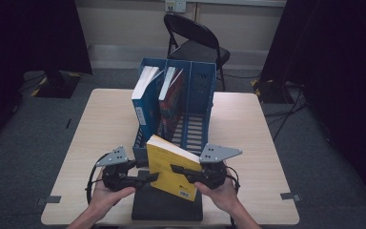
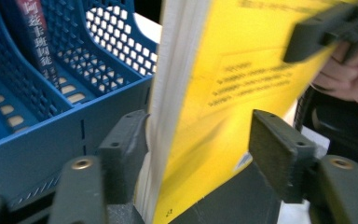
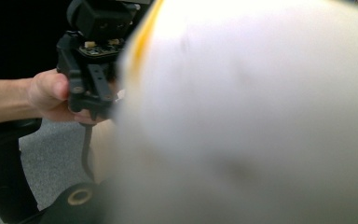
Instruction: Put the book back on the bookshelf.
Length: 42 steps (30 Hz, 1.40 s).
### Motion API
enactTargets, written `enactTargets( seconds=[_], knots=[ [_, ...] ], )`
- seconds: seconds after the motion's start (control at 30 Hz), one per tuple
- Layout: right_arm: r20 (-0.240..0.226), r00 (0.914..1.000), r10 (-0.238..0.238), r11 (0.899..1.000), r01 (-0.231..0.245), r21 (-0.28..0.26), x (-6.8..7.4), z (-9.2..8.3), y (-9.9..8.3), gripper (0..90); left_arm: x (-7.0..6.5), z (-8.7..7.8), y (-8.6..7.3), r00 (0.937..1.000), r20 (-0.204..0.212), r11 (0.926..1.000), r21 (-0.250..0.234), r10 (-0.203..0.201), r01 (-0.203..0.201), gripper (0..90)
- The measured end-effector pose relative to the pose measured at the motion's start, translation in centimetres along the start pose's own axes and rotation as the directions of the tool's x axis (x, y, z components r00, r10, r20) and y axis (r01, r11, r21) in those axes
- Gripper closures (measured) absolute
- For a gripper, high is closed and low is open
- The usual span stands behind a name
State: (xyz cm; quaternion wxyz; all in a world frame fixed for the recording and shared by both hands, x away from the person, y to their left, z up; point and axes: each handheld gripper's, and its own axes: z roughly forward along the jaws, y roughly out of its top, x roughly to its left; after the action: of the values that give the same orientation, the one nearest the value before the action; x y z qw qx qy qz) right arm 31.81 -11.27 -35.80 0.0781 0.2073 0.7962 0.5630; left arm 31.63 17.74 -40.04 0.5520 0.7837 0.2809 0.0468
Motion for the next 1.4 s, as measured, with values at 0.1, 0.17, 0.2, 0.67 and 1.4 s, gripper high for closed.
enactTargets(
  seconds=[0.1,0.17,0.2,0.67,1.4],
  knots=[
    [0.009,0.9999,-0.006,1.000,0.006,-0.005,0.2,-0.1,-0.1,75.4,0.2,-0.5,-0.7,0.9988,-0.049,0.9988,0.049,0.000,0.003,30.1],
    [0.012,0.9999,-0.008,1.000,0.009,-0.009,0.2,-0.2,-0.2,75.4,0.7,-0.7,-1.2,0.9964,-0.079,0.9963,0.078,-0.031,0.037,24.9],
    [0.014,0.9999,-0.009,1.000,0.009,-0.012,0.3,-0.2,-0.2,75.4,1.0,-0.9,-1.6,0.9950,-0.093,0.9940,0.099,-0.038,0.047,23.3],
    [0.038,0.9990,0.022,1.000,-0.021,-0.014,-0.2,-0.7,-0.3,75.5,4.4,-3.0,-4.9,0.9551,-0.267,0.9793,0.118,-0.128,0.165,18.5],
    [0.084,0.9938,0.073,0.997,-0.069,-0.044,-0.9,-2.6,0.5,75.6,5.8,-2.5,-6.3,0.9129,-0.394,0.9658,0.177,-0.106,0.189,16.5]
  ],
)
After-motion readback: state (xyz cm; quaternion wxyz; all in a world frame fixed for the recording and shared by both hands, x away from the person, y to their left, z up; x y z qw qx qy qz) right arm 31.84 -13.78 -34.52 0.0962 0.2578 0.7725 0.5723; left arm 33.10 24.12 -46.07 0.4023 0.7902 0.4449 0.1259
